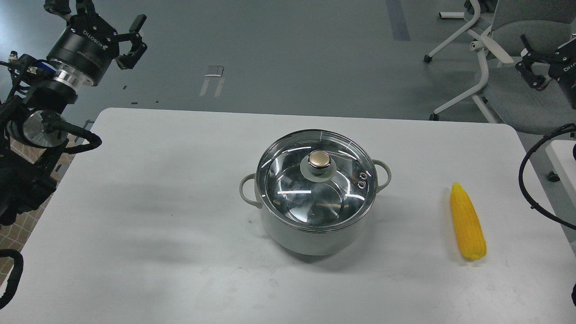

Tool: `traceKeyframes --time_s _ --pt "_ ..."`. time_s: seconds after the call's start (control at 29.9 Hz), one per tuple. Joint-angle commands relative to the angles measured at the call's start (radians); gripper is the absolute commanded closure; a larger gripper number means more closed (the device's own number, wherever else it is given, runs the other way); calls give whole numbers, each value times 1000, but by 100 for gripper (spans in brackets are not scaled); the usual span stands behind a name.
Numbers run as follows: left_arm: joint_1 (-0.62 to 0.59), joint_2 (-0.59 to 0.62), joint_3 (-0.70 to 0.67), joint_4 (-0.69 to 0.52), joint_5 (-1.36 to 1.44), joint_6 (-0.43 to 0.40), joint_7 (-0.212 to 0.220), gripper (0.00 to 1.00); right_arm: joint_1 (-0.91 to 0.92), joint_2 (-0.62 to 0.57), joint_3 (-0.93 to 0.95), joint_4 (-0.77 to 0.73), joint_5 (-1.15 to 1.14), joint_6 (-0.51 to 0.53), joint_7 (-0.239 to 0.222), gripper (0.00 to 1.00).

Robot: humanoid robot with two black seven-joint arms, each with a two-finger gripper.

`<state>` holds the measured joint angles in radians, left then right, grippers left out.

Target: Open pot and put corn in

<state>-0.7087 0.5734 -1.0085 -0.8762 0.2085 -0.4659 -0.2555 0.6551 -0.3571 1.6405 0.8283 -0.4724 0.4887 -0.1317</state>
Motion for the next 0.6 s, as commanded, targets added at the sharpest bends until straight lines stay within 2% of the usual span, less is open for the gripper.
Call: traceKeyframes --time_s 0.0,0.33,0.43,0.57 --pt "2 -1 -2 -1 2 0 -2 2 5 3 -1 0 0 0 0 0" --pt "3 6 -1 3 2 10 -2 2 3 6 1 -9 9 0 -2 0" --pt "6 17 1 -17 8 -22 -4 2 -2 7 2 2 12 0 -2 0" --pt "9 80 19 -65 43 -23 -2 3 -2 9 5 32 12 0 0 0"
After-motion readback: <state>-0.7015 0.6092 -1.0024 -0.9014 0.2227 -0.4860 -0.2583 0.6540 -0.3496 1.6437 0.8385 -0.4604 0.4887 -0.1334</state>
